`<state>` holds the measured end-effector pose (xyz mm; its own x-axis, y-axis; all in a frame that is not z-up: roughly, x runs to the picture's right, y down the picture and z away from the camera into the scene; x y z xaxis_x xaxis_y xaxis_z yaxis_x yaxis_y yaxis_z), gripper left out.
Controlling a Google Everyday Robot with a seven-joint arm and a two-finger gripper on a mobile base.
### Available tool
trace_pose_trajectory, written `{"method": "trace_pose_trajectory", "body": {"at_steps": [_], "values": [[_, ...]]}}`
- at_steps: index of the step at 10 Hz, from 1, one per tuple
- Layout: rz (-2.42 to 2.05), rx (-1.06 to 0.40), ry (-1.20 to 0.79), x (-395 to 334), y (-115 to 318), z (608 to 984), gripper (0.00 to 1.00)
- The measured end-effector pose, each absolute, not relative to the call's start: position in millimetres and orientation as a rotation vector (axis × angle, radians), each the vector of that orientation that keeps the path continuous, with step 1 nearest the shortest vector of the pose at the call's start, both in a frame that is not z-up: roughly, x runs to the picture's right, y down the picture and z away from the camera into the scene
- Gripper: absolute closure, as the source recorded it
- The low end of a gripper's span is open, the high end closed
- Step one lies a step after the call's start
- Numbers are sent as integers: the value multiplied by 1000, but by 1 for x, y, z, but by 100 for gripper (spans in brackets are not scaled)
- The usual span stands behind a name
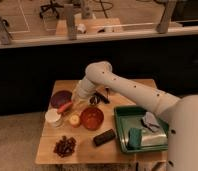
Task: Place pepper in paper cup
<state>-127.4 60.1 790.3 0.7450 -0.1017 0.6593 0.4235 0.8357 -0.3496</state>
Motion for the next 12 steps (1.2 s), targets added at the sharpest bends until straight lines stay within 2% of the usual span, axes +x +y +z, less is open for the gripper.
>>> {"method": "trace_pose_trajectory", "body": {"at_steps": [6,12], "values": [[-362,-487,-619,-144,43,812,100],[-449,-411,-525,-163,35,811,100]]}}
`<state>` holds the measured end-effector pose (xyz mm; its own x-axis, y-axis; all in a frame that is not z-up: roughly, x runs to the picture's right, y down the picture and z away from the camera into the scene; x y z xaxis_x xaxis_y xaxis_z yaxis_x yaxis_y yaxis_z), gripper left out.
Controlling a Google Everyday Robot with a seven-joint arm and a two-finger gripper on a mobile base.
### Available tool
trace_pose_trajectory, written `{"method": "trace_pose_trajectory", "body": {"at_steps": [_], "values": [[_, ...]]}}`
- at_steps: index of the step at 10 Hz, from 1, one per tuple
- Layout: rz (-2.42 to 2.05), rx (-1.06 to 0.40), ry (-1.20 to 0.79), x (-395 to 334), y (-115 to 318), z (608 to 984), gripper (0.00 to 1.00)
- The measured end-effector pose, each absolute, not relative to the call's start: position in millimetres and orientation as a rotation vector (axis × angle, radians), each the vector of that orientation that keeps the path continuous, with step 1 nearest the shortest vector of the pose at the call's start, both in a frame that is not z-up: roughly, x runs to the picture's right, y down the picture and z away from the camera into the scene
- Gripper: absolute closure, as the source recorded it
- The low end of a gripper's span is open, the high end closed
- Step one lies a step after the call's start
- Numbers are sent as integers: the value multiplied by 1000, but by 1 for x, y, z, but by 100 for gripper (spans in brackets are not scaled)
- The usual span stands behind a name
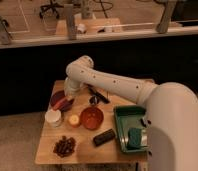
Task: Place pepper in paper cup
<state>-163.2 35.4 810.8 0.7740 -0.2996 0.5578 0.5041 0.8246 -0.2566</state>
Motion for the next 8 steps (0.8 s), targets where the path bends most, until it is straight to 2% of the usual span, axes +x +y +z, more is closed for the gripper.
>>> {"method": "trace_pose_trajectory", "body": {"at_steps": [4,8], "values": [[-559,-328,-562,-189,16,782,100],[-646,-264,-590,-202,17,781,100]]}}
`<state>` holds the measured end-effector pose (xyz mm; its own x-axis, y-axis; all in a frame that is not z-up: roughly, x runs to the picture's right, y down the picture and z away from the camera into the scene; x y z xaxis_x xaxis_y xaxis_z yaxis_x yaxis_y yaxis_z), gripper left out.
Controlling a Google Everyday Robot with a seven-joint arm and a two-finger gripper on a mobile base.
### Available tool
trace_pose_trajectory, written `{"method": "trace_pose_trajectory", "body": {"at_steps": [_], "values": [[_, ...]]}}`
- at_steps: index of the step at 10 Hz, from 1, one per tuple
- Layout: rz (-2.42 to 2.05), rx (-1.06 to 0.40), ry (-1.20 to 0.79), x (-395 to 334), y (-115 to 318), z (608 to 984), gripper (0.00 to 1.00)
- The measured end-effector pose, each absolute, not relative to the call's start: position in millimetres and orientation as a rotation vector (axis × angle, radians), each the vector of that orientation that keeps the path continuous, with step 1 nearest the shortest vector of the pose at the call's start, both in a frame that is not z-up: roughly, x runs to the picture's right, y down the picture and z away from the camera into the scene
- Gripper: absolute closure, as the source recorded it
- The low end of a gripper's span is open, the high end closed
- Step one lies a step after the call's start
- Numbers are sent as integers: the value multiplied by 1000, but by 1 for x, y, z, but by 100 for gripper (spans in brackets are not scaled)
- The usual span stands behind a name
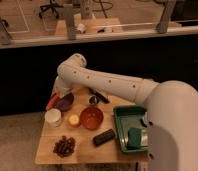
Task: Place pepper in paper cup
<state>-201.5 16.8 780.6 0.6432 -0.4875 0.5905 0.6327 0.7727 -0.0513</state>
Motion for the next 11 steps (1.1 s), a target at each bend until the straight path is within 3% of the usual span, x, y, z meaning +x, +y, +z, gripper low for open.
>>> {"method": "trace_pose_trajectory", "body": {"at_steps": [6,11], "values": [[-645,-265,-590,-201,17,781,100],[-958,-130,-634,-205,25,767,100]]}}
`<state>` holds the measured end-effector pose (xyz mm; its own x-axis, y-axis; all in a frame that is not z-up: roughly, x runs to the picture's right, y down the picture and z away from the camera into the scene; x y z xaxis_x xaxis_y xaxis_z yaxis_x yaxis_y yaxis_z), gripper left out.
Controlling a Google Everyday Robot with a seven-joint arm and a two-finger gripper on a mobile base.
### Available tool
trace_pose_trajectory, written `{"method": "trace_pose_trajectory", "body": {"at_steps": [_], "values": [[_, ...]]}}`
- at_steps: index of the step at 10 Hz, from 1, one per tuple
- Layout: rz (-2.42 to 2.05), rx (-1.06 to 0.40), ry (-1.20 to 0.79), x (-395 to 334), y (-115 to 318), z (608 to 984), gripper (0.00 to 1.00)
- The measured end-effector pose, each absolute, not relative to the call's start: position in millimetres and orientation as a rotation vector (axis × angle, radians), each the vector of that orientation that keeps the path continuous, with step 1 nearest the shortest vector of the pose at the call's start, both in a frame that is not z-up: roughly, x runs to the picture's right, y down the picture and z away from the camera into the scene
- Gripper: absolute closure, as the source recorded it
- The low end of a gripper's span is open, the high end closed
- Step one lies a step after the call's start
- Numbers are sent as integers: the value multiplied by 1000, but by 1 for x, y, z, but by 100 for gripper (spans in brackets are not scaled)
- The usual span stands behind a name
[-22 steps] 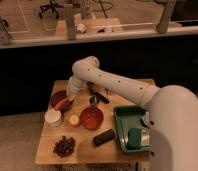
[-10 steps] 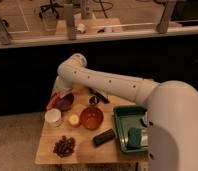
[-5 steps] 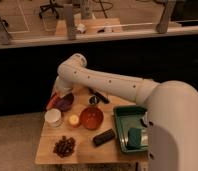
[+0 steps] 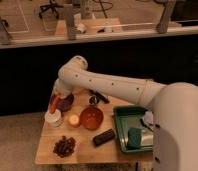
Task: Place pepper in paper cup
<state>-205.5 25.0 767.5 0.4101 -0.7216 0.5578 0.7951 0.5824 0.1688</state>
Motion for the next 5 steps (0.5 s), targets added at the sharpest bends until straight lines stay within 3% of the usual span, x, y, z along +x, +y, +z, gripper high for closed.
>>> {"method": "trace_pose_trajectory", "body": {"at_steps": [5], "values": [[-1059,-99,-632,-213,28,766,100]]}}
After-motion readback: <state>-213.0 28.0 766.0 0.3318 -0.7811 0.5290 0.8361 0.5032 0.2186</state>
